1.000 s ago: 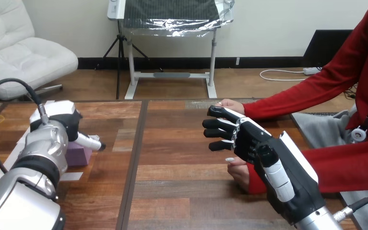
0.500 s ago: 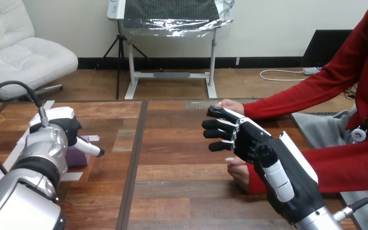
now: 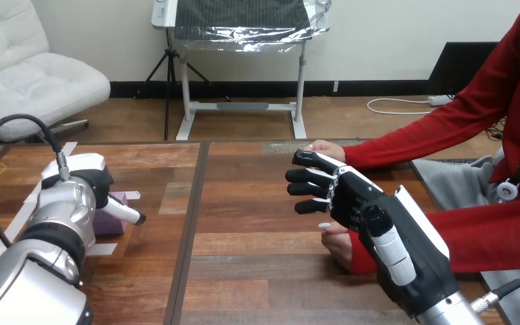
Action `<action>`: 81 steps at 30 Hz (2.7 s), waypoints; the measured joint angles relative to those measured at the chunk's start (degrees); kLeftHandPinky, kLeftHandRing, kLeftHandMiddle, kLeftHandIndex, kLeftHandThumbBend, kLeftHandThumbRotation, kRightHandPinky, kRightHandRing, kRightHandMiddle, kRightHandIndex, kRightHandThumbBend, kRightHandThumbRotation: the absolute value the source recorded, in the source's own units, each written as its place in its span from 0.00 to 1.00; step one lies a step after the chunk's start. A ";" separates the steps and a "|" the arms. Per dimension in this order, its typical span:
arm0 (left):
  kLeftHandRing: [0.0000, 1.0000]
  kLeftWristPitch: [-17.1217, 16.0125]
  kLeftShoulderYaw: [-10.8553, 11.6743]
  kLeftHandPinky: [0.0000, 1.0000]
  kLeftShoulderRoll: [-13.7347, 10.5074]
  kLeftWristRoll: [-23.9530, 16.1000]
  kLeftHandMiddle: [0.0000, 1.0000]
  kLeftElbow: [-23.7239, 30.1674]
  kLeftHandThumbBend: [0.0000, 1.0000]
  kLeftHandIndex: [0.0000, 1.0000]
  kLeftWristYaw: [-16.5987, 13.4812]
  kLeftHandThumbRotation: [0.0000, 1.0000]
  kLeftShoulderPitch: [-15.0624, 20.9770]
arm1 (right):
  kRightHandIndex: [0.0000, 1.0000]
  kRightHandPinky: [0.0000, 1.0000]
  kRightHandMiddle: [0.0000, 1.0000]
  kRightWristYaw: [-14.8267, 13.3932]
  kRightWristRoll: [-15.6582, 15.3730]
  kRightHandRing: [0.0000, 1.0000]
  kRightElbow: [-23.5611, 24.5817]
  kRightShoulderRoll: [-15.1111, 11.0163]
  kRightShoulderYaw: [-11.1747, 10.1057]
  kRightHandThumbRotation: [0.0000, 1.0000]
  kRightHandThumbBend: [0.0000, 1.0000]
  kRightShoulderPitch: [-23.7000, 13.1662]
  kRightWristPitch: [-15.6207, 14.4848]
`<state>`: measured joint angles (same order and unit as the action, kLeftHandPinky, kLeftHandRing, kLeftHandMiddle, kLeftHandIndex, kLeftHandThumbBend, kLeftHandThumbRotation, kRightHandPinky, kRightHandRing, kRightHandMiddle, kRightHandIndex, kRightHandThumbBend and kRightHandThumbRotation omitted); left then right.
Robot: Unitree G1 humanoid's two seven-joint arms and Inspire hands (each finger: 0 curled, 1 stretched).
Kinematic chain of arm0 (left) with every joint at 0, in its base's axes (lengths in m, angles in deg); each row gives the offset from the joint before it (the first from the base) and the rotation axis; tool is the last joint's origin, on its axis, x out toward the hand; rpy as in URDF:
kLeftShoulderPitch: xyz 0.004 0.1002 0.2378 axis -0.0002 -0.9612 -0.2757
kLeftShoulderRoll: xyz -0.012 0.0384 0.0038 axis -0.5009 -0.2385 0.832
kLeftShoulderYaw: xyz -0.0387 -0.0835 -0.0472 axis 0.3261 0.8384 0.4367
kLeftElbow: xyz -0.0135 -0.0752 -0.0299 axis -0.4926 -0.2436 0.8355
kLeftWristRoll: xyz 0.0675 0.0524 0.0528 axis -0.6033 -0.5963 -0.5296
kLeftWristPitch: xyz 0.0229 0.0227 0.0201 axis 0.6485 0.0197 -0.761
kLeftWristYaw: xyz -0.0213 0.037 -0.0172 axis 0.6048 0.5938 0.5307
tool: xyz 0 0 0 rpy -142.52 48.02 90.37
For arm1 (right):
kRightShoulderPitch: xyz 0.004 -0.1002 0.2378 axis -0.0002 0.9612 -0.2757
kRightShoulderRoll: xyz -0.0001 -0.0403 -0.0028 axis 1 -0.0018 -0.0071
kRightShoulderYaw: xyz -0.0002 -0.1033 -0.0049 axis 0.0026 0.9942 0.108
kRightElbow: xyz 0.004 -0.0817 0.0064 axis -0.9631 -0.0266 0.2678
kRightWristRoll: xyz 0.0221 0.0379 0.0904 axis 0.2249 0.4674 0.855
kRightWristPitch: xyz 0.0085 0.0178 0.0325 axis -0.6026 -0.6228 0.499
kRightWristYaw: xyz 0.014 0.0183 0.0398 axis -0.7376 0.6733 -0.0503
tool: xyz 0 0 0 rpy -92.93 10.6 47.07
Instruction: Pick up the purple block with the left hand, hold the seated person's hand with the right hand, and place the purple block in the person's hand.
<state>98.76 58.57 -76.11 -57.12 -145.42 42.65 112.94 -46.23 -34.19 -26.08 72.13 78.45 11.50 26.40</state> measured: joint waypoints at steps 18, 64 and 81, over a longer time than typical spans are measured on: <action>0.88 -0.36 0.00 0.81 0.05 0.02 0.90 -0.02 0.61 0.87 0.57 0.46 -1.08 | 0.85 0.73 0.82 0.00 0.02 0.80 0.00 -0.01 0.00 1.00 0.89 0.00 0.03; 0.40 -1.20 0.31 0.28 -0.20 0.55 0.54 0.00 0.54 0.87 2.79 0.00 -0.42 | 0.85 0.73 0.82 0.02 0.21 0.80 0.01 -0.04 0.00 1.00 0.90 0.00 0.03; 0.32 -0.83 0.47 0.22 -0.12 1.01 0.45 0.00 0.56 0.84 1.78 0.00 -0.58 | 0.85 0.73 0.82 0.15 0.22 0.80 0.03 -0.07 0.00 1.00 0.90 0.00 0.03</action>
<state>97.93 59.03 -76.23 -56.11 -145.42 44.43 112.35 -46.08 -33.97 -26.04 72.06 78.45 11.50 26.44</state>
